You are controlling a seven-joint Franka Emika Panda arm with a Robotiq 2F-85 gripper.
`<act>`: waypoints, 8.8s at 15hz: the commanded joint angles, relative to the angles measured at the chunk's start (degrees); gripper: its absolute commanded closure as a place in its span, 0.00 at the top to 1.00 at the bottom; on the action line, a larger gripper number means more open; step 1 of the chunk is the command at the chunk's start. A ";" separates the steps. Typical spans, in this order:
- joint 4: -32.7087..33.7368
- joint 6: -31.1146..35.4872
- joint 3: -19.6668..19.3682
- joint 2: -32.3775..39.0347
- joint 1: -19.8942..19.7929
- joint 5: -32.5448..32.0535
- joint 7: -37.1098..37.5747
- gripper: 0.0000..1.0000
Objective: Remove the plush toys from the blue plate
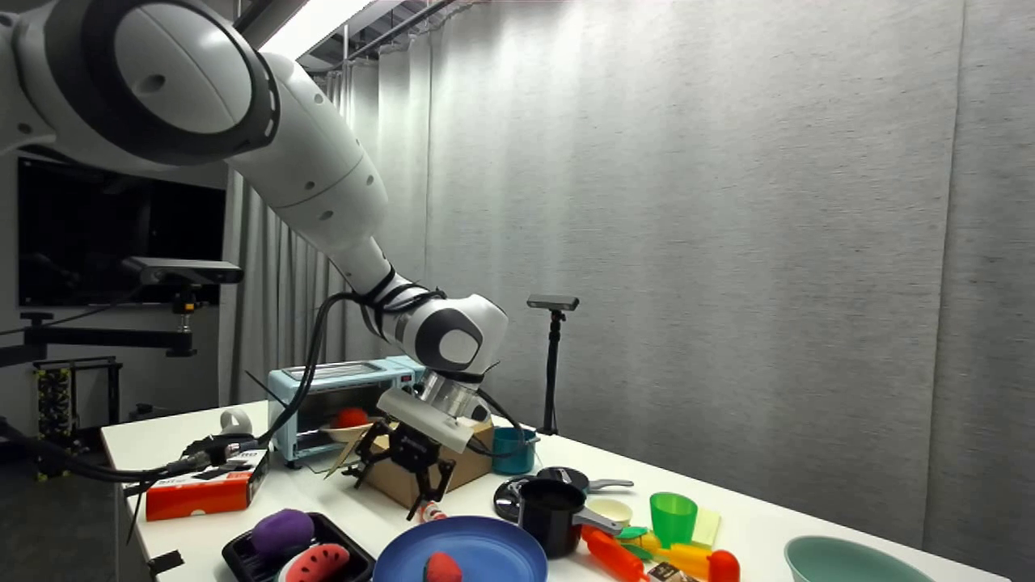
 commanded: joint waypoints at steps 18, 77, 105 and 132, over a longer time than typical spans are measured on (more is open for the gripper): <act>-10.63 23.15 -6.44 -2.70 1.32 -17.47 32.40 1.00; -18.56 28.30 3.83 -13.13 -0.57 -6.03 9.24 0.03; -11.10 19.48 1.45 -3.96 0.96 -1.21 7.42 1.00; -16.10 45.74 -7.77 -2.23 4.87 -13.99 35.06 0.00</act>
